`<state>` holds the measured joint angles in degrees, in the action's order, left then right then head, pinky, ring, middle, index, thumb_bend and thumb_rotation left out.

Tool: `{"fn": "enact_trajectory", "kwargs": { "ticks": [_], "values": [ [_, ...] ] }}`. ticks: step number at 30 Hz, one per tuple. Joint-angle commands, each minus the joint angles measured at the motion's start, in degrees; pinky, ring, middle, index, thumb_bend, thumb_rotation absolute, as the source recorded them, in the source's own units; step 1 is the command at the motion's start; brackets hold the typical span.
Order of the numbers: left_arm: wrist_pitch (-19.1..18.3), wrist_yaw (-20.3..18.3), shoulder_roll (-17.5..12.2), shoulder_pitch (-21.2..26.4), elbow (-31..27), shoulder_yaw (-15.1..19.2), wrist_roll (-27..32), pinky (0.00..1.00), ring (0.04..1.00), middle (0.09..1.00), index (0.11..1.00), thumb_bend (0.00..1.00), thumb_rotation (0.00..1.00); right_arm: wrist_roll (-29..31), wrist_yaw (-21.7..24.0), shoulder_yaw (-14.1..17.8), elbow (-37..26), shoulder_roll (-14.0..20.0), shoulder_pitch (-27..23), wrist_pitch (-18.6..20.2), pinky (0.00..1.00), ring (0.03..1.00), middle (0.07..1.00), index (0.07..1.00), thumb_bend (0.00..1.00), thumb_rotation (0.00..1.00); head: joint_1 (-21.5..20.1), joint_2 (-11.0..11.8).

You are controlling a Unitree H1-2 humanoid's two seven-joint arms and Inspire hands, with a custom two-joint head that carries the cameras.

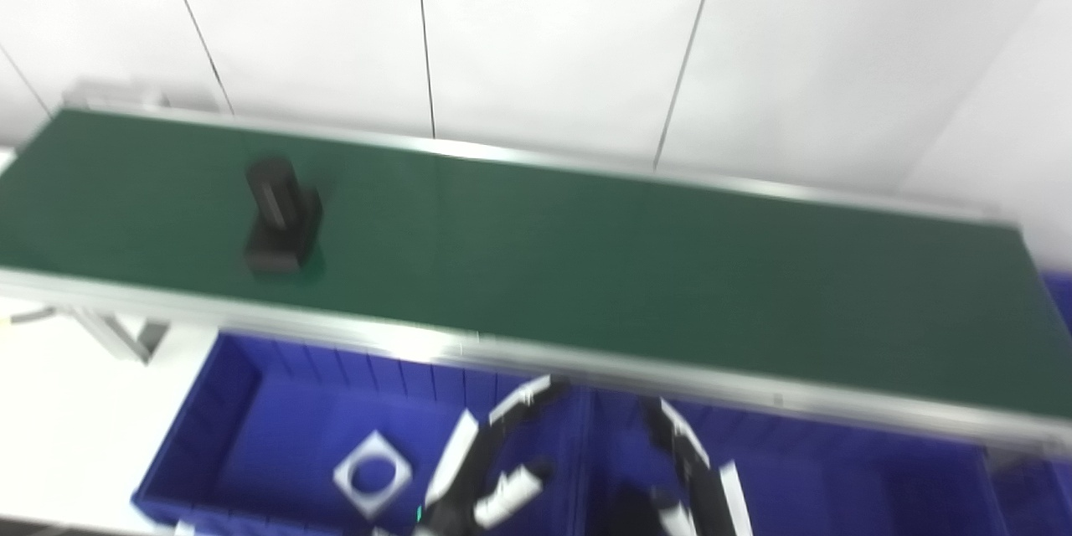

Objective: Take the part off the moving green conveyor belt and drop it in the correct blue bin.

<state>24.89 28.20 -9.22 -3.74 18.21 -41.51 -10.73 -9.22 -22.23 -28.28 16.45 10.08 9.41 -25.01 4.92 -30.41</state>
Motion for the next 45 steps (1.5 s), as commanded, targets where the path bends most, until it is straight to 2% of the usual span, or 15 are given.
{"fn": "enact_trajectory", "kwargs": {
  "ticks": [1, 9, 17, 20, 28, 33, 38, 41, 45],
  "values": [
    [2.04, 1.32, 0.09, 1.27, -0.40, -0.46, -0.88, 0.81, 0.848, 0.848, 0.819, 0.65, 1.00, 0.59, -0.58, -0.12, -0.48, 0.00, -0.58, -1.91, 0.85, 0.886, 0.889, 0.863, 0.87, 1.00, 0.46, 0.39],
    [2.04, 3.17, 0.19, 2.03, 0.79, -1.87, -0.76, 0.81, 0.841, 0.842, 0.812, 0.65, 1.00, 0.30, -1.53, -0.86, 0.07, 0.67, -0.76, -1.91, 0.85, 0.883, 0.886, 0.867, 0.88, 1.00, 1.31, 1.42],
    [2.04, 4.74, 0.20, 2.66, 1.53, -2.63, -1.58, 0.79, 0.832, 0.835, 0.810, 0.60, 1.00, 0.48, -1.91, -1.30, 0.47, 0.96, -1.17, -1.91, 0.85, 0.881, 0.884, 0.864, 0.87, 1.00, 1.51, 1.75],
    [2.04, 4.07, 0.21, 2.57, 1.46, -2.58, -0.77, 0.79, 0.836, 0.836, 0.811, 0.62, 1.00, 0.79, -1.80, -1.32, 0.56, 0.93, -1.23, -1.91, 0.85, 0.882, 0.885, 0.863, 0.87, 1.00, 1.50, 1.79],
    [2.04, 5.19, -0.03, 2.81, 1.57, -3.06, -1.50, 0.79, 0.832, 0.835, 0.812, 0.60, 1.00, 0.26, -2.51, -1.76, 0.79, 1.06, -1.38, -1.91, 0.84, 0.879, 0.883, 0.863, 0.86, 1.00, 1.21, 1.90],
    [2.04, 4.79, -0.05, 2.79, 1.71, -2.95, -1.04, 0.80, 0.832, 0.833, 0.808, 0.63, 1.00, 0.80, -2.40, -1.72, 0.52, 0.88, -1.30, -1.91, 0.84, 0.876, 0.883, 0.863, 0.86, 1.00, 1.09, 1.90],
    [2.04, 4.82, -0.17, 2.89, 1.74, -3.03, -0.82, 0.80, 0.828, 0.833, 0.808, 0.60, 1.00, -0.03, -3.37, -2.40, -4.44, 1.48, -1.02, -1.91, 0.82, 0.873, 0.885, 0.871, 0.91, 1.00, 1.43, 2.26],
    [2.04, 4.87, -0.12, 2.90, 1.81, -2.79, -0.78, 0.79, 0.827, 0.830, 0.804, 0.60, 1.00, 1.47, -1.95, -2.17, -10.01, 1.59, -0.89, -1.91, 0.84, 0.881, 0.893, 0.880, 0.94, 0.99, 0.91, 2.37],
    [2.04, 4.96, -0.10, 3.01, 2.22, -2.80, -0.94, 0.77, 0.831, 0.832, 0.808, 0.60, 1.00, 3.72, 1.26, -0.50, -16.97, 1.59, -0.75, -1.91, 0.87, 0.884, 0.906, 0.899, 0.92, 1.00, 0.70, 2.34]
  ]
}}
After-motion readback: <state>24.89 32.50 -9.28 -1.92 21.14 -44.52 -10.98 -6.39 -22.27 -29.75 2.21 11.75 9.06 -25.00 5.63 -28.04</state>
